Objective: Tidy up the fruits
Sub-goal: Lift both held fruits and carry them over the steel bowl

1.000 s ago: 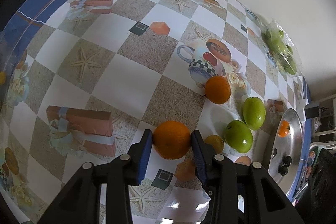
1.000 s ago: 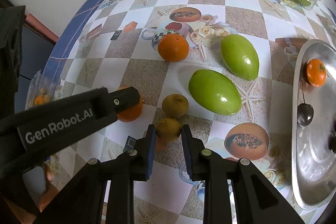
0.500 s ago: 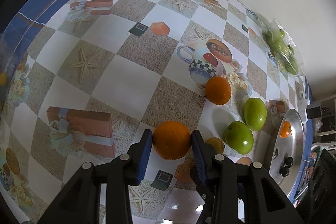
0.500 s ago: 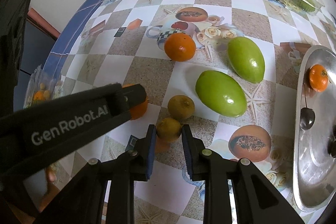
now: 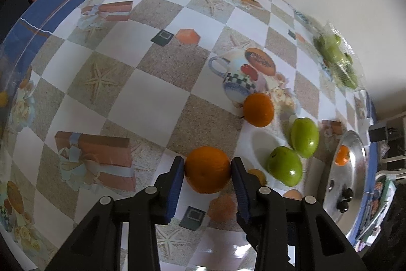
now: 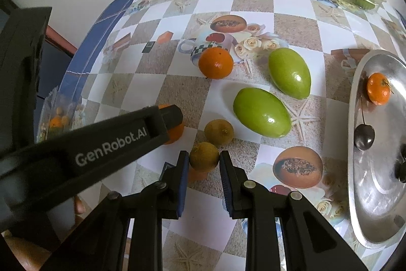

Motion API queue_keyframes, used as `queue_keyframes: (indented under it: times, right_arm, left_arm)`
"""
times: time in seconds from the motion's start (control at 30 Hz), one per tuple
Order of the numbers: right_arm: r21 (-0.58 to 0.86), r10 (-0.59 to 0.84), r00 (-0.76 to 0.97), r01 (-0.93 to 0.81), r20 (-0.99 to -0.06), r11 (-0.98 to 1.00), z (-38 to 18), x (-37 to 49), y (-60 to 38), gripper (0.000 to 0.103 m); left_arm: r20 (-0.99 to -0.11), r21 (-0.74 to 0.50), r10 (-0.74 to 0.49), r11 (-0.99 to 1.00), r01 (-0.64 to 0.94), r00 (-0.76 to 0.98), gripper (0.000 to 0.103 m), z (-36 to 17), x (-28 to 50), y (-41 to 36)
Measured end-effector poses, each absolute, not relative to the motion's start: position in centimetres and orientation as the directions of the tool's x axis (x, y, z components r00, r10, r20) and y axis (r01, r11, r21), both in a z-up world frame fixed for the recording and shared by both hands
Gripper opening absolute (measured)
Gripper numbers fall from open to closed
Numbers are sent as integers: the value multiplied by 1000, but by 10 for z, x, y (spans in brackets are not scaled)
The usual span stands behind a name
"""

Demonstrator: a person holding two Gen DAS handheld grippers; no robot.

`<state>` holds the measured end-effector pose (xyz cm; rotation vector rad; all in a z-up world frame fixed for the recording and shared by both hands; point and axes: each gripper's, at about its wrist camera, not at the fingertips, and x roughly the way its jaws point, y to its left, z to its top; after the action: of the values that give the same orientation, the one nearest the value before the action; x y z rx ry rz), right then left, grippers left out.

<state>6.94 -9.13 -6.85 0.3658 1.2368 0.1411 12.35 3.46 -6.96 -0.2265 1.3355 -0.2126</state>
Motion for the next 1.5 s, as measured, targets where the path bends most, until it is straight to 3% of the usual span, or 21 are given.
queue_keyframes:
  times: [0.7,1.1,1.5]
  right_arm:
    - [366,229,419,282,-878,887,-38,41,-170,26]
    - [343,113,430,507,-896,790,-39,-2,-258,26]
    - [337,68,421,610,-905,717,-39,-31,-300,26]
  left_arm:
    - [-896,-262,-275,961,86,348,40,-21,113,17]
    - [-894,-240,-318,935,262,316,40,-13,89,-51]
    - [-878,-274,-410,853,444,246,40,-9,52,-124]
